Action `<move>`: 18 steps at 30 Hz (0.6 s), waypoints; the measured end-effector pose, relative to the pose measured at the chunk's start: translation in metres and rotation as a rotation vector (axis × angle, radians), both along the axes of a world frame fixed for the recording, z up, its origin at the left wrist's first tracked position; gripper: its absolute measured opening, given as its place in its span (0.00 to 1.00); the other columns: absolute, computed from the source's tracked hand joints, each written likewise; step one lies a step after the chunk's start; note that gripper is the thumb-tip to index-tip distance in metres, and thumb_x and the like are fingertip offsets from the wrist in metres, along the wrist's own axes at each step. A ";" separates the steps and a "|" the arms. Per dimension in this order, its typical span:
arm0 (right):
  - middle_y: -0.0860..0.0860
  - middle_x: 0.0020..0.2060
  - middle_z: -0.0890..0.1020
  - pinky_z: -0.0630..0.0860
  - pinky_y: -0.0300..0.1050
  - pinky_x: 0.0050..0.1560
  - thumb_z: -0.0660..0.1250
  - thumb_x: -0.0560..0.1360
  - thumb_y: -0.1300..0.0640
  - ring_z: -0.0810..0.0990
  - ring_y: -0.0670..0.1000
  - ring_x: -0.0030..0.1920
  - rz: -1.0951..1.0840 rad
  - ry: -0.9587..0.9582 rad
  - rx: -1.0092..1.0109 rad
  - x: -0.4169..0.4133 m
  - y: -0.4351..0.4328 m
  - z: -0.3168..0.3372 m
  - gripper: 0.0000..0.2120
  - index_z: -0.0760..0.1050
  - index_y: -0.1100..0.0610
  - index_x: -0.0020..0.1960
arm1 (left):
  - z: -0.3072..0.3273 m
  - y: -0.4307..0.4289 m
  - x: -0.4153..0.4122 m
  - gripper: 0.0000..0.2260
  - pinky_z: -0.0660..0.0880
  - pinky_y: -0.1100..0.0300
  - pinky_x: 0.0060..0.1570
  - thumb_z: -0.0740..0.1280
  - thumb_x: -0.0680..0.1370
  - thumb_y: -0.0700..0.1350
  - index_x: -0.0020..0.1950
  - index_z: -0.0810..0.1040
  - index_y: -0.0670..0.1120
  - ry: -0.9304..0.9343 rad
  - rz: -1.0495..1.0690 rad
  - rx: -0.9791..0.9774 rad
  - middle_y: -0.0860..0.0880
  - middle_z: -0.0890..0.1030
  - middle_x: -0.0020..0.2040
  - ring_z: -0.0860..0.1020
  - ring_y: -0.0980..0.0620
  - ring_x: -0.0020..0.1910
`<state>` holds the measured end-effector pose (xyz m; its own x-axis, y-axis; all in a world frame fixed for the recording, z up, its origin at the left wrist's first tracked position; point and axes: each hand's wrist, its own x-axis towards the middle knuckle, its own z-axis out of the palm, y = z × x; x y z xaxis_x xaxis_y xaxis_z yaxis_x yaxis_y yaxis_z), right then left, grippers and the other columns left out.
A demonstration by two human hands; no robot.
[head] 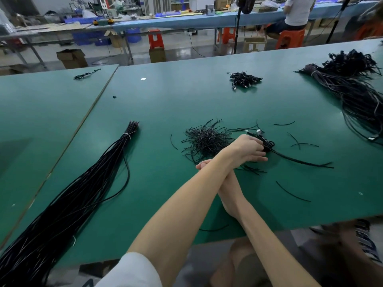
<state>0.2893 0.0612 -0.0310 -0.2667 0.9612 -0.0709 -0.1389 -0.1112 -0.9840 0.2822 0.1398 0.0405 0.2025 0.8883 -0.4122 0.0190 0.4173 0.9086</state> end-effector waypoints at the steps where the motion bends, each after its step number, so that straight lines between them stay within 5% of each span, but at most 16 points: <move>1: 0.48 0.43 0.86 0.79 0.37 0.43 0.58 0.84 0.68 0.84 0.44 0.44 0.008 0.055 -0.072 0.000 0.000 0.002 0.10 0.78 0.64 0.59 | 0.001 -0.002 -0.002 0.16 0.79 0.51 0.59 0.60 0.83 0.29 0.72 0.70 0.30 -0.055 -0.005 -0.005 0.33 0.74 0.69 0.79 0.40 0.61; 3: 0.53 0.47 0.86 0.81 0.41 0.46 0.58 0.84 0.67 0.84 0.46 0.46 -0.013 0.081 -0.094 0.000 0.000 0.005 0.11 0.76 0.66 0.61 | -0.002 0.002 -0.011 0.15 0.80 0.52 0.58 0.61 0.83 0.29 0.69 0.72 0.31 -0.099 0.056 0.027 0.33 0.77 0.65 0.81 0.41 0.56; 5: 0.53 0.36 0.83 0.76 0.46 0.38 0.64 0.78 0.65 0.79 0.46 0.36 -0.045 -0.068 0.028 0.000 -0.002 0.008 0.11 0.81 0.54 0.45 | 0.000 0.002 -0.027 0.13 0.82 0.53 0.56 0.60 0.83 0.29 0.66 0.76 0.33 -0.095 0.126 0.072 0.36 0.81 0.61 0.84 0.43 0.52; 7: 0.47 0.26 0.76 0.67 0.43 0.34 0.66 0.76 0.63 0.70 0.44 0.29 -0.014 -0.176 0.116 0.000 -0.004 0.006 0.17 0.76 0.48 0.31 | 0.001 -0.001 -0.046 0.12 0.83 0.55 0.51 0.60 0.82 0.29 0.63 0.79 0.34 -0.107 0.187 0.116 0.37 0.83 0.57 0.85 0.45 0.49; 10: 0.50 0.33 0.83 0.72 0.38 0.37 0.66 0.83 0.62 0.76 0.45 0.34 0.032 -0.106 0.118 -0.001 -0.006 0.009 0.11 0.81 0.56 0.43 | 0.001 -0.006 -0.082 0.14 0.84 0.58 0.45 0.57 0.82 0.28 0.59 0.80 0.36 -0.074 0.303 0.194 0.39 0.84 0.55 0.85 0.47 0.44; 14: 0.52 0.37 0.85 0.74 0.37 0.38 0.65 0.83 0.61 0.79 0.46 0.36 0.015 -0.060 0.161 0.001 -0.004 0.006 0.08 0.83 0.58 0.50 | -0.003 -0.024 -0.145 0.16 0.80 0.59 0.37 0.58 0.79 0.30 0.55 0.82 0.43 0.392 0.394 0.360 0.43 0.85 0.53 0.84 0.50 0.38; 18: 0.52 0.38 0.85 0.74 0.36 0.38 0.65 0.84 0.61 0.79 0.46 0.37 0.046 -0.052 0.164 0.002 -0.003 0.003 0.08 0.82 0.60 0.51 | 0.002 -0.043 -0.213 0.10 0.77 0.50 0.57 0.63 0.81 0.40 0.60 0.80 0.43 1.130 0.411 0.362 0.43 0.82 0.59 0.82 0.41 0.55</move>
